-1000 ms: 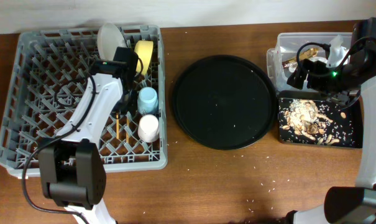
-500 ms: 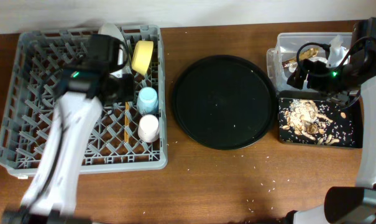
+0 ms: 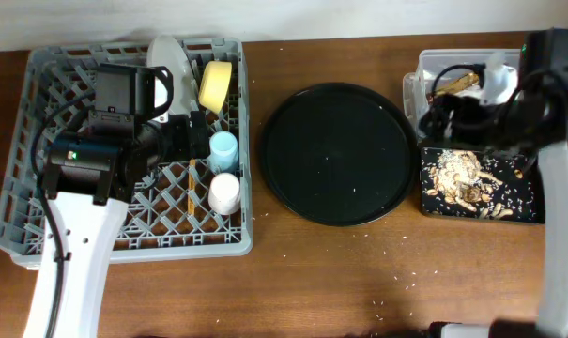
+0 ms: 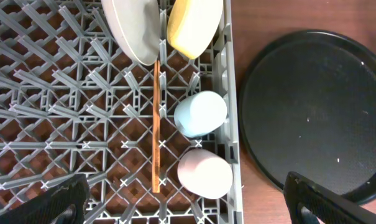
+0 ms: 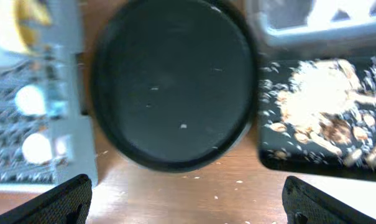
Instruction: Sort waste into correct bins and load items into the dishwasher rack
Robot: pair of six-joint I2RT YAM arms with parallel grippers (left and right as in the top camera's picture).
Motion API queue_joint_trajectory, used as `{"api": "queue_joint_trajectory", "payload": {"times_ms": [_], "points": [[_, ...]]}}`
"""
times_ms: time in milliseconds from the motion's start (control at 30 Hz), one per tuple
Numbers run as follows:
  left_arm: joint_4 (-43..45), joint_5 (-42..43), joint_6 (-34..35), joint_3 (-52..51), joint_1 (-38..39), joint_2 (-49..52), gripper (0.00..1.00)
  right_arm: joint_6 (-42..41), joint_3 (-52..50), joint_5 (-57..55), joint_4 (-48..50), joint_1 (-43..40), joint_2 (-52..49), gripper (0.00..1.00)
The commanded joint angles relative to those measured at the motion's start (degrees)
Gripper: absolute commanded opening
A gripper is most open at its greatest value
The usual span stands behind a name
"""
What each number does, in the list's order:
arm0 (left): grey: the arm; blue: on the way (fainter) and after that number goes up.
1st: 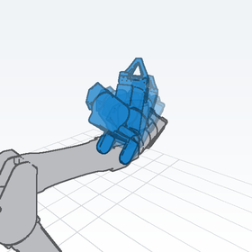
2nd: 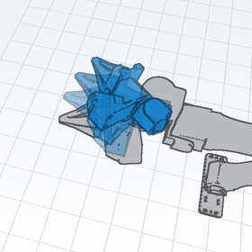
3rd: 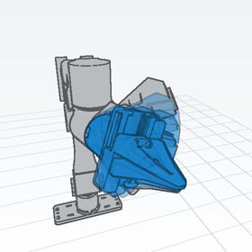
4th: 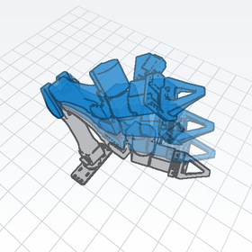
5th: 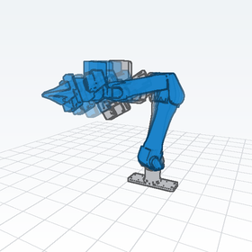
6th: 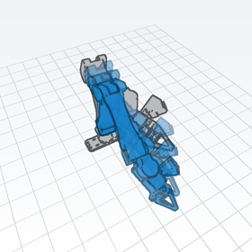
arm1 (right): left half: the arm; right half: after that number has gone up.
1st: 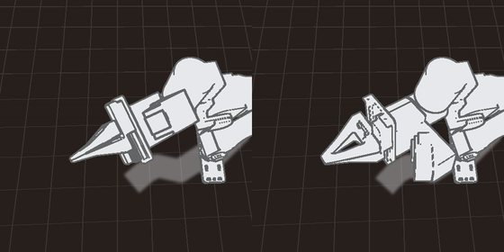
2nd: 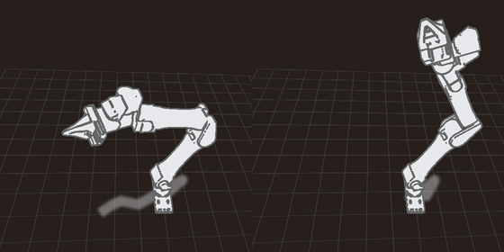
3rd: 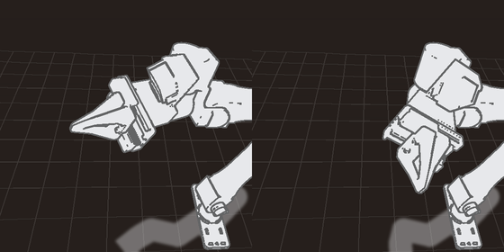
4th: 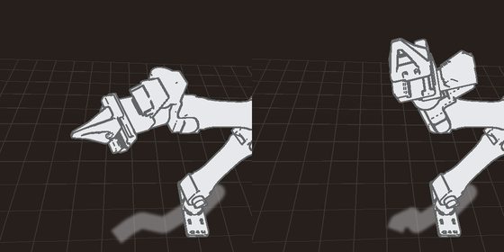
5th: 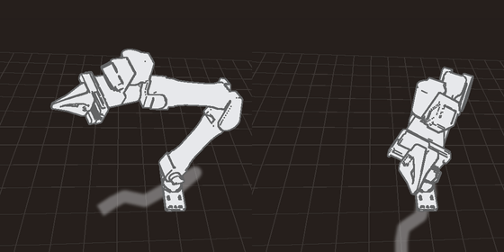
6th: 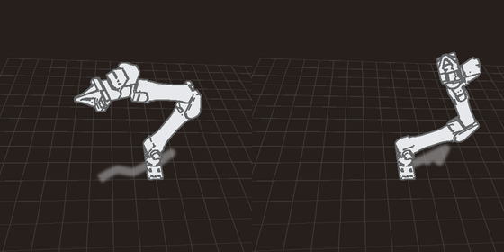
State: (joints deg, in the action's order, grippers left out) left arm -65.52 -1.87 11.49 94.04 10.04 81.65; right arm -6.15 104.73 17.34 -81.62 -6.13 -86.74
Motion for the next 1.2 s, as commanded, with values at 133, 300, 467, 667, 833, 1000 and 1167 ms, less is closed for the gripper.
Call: {"api": "queue_joint_trajectory", "payload": {"times_ms": [133, 300, 467, 667, 833, 1000, 1167], "points": [[0.0, 0.6, -0.5, 0.5, 0.0, 0.0, 0.99, 1.9, -4.7, -8.9, 0.9, 10.6, 21.0, 0.98], [-0.1, 0.6, -0.5, 0.5, 0.0, 0.0, 0.99, 16.3, -38.9, -8.3, 40.5, 10.6, 41.4, 0.99], [-0.1, 0.6, -0.5, 0.5, 0.0, 0.0, 0.99, 16.3, -70.6, -4.6, 69.3, 10.6, 59.5, 0.99], [-0.1, 0.6, -0.5, 0.5, 0.0, 0.0, 0.99, 16.3, -95.2, -2.5, 88.1, 10.5, 74.6, 0.98], [-0.1, 0.6, -0.5, 0.5, 0.0, 0.0, 0.99, 16.4, -104.4, -1.2, 90.7, 10.5, 82.1, 0.98], [-0.1, 0.6, -0.5, 0.5, 0.0, 0.0, 0.99, 16.4, -104.4, -1.4, 82.2, 10.5, 86.6, 0.98], [-0.1, 0.6, -0.5, 0.5, 0.0, 0.0, 0.99, 16.2, -104.4, -1.2, 78.4, 10.5, 86.6, 0.99]]}}
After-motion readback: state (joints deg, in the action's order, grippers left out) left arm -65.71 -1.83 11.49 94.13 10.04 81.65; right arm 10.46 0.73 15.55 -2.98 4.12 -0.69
